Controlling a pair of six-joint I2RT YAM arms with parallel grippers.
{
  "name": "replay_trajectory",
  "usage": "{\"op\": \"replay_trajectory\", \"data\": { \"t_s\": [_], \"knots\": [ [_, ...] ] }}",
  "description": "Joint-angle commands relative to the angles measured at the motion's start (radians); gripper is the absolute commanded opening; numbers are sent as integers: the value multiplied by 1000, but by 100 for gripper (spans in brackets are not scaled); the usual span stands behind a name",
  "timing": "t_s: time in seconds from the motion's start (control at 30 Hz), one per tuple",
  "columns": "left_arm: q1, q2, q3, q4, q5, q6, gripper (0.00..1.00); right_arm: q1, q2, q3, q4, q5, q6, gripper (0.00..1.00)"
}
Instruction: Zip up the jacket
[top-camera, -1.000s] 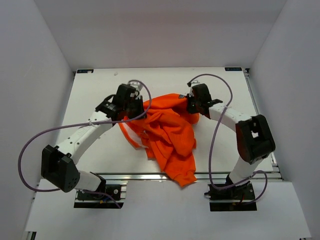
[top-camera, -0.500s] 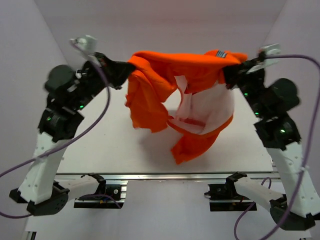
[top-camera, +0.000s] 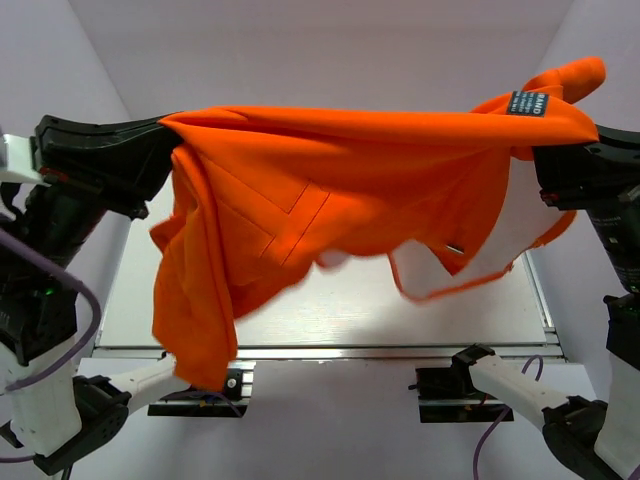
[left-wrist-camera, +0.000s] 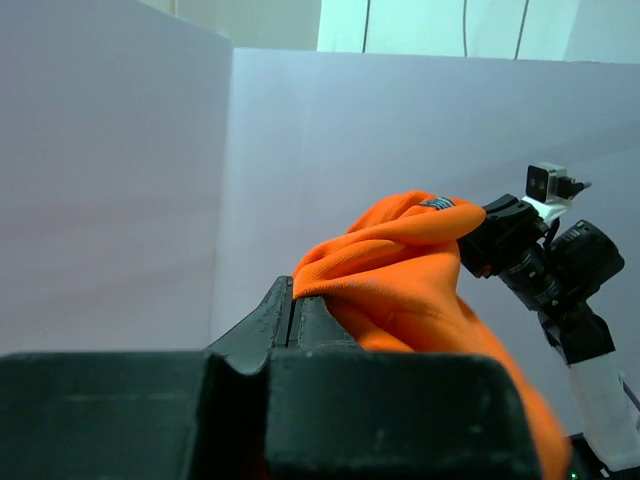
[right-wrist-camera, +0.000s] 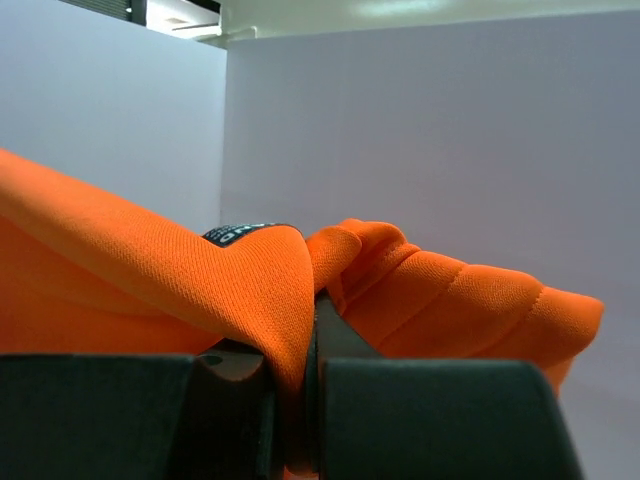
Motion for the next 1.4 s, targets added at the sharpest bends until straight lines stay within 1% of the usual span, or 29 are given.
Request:
{"op": "replay_trajectory", "data": {
  "t_s": [0.0, 0.03, 0.07, 0.1, 0.13, 0.2, 0.23, 0.27, 0.3, 0.33, 0.4, 0.43, 0.47, 0.5, 0.53, 0.57, 0.6, 0.63, 0.67, 0.7, 0.73, 0.83, 0.87, 0.93, 1.03, 1.13, 1.17, 1.23, 1.37],
  "knots": [
    [8, 10, -49, 65, -112, -4, 0, -6, 18, 2, 83, 95, 46, 0],
    [8, 10, -74, 68, -131, -4, 0, -6, 27, -20, 91, 119, 48, 0],
    [8, 12, -100, 70, -184, -3, 0, -6, 35, -62, 103, 146, 60, 0],
    [8, 15, -155, 70, -220, -4, 0, -6, 55, -84, 106, 169, 63, 0],
    [8, 16, -187, 68, -250, -7, 0, -6, 70, -106, 110, 237, 65, 0],
    [8, 18, -258, 73, -391, -15, 0, -6, 105, -162, 104, 282, 71, 0],
    [8, 22, -349, 81, -434, -30, 0, -4, 150, -181, 96, 310, 73, 0],
    [8, 30, -397, 87, -477, -38, 0, -6, 173, -225, 88, 321, 77, 0],
    [8, 44, -440, 87, -561, -49, 0, -7, 228, -251, 71, 331, 88, 0],
    [8, 61, -515, 82, -603, -60, 0, -9, 257, -280, 65, 347, 94, 0],
    [11, 142, -575, 56, -704, -90, 0, -27, 315, -380, 61, 351, 117, 0],
    [17, 174, -620, 47, -721, -98, 7, -38, 381, -409, 57, 319, 147, 0],
    [22, 247, -637, 39, -732, -104, 17, -69, 415, -435, 59, 295, 164, 0],
    [41, 284, -646, 24, -729, -112, 42, -89, 490, -472, 60, 263, 186, 0],
    [46, 320, -651, 19, -729, -109, 57, -107, 532, -477, 56, 196, 220, 4],
    [57, 385, -634, -11, -729, -109, 70, -136, 565, -473, 48, 172, 232, 12],
    [58, 413, -614, -30, -723, -107, 79, -145, 631, -462, 35, 132, 238, 35],
    [58, 435, -591, -48, -719, -92, 95, -149, 656, -419, -7, 112, 238, 47],
    [58, 449, -556, -60, -714, -81, 98, -150, 673, -401, -22, 106, 234, 61],
    [58, 454, -548, -59, -709, -70, 98, -149, 682, -390, -27, 94, 226, 88],
    [58, 448, -546, -53, -708, -57, 98, -149, 673, -388, -19, 77, 220, 89],
    [58, 385, -601, 4, -696, -38, 98, -150, 604, -443, 8, 74, 212, 89],
    [58, 365, -643, 30, -691, -38, 98, -149, 586, -462, 10, 75, 209, 89],
    [60, 314, -677, 39, -677, -43, 98, -150, 520, -512, 4, 77, 208, 89],
    [60, 267, -711, -7, -656, -60, 98, -149, 428, -587, -39, 89, 212, 89],
    [58, 219, -743, -126, -646, -90, 98, -149, 317, -659, -73, 103, 238, 89],
    [58, 204, -756, -146, -643, -96, 98, -149, 258, -710, -82, 104, 247, 89],
    [58, 170, -802, -186, -645, -116, 98, -150, 198, -758, -113, 107, 273, 89],
    [58, 38, -894, -277, -645, -162, 98, -150, 40, -865, -188, 106, 350, 89]
  ]
}}
